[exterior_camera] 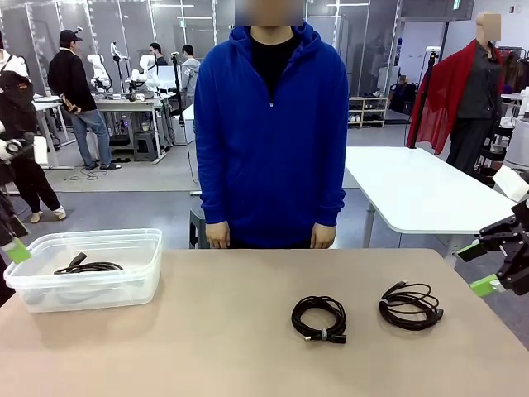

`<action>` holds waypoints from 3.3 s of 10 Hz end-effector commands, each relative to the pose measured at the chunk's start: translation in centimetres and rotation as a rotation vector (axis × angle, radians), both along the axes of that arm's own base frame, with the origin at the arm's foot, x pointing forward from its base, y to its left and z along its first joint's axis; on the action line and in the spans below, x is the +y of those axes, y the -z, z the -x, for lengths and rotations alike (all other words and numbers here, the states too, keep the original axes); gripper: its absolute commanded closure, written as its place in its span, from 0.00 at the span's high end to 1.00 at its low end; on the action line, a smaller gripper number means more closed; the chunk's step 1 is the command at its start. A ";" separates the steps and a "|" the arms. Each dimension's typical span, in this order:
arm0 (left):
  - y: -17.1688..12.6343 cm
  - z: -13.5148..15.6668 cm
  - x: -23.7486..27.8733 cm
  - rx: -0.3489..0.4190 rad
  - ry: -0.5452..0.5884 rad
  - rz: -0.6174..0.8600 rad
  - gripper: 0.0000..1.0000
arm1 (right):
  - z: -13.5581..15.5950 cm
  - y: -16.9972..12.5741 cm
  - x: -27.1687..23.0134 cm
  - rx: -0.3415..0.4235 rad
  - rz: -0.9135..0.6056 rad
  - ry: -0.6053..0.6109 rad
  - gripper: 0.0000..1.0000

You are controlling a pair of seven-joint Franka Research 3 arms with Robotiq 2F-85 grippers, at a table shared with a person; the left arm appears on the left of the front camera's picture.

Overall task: Organize and store the cables.
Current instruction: Place the USB Extension Cable into the Organizing box.

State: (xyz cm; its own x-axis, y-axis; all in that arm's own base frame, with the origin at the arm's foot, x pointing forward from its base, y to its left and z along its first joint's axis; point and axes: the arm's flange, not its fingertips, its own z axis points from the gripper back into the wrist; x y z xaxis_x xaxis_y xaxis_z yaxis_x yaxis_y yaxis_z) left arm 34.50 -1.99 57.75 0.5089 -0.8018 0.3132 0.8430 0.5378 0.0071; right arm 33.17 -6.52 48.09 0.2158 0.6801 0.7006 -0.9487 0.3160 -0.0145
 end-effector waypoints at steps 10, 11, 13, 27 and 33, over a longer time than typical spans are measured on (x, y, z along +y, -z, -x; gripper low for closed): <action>-4.4 3.6 5.1 -0.173 -0.078 0.042 1.00 | 0.1 0.0 0.1 0.001 -0.014 0.001 1.00; -4.5 3.9 4.6 -0.181 -0.069 0.029 1.00 | 0.1 0.0 0.1 0.001 -0.014 0.001 1.00; -4.5 3.8 3.7 -0.181 -0.048 0.014 1.00 | 0.1 0.0 0.1 0.001 -0.014 0.001 1.00; -1.9 3.1 -10.5 -0.257 0.337 -0.151 1.00 | 0.1 0.0 0.1 0.001 -0.014 0.001 1.00; -1.7 3.5 -10.9 -0.239 0.325 -0.134 1.00 | 0.1 0.0 0.1 0.001 -0.014 0.001 1.00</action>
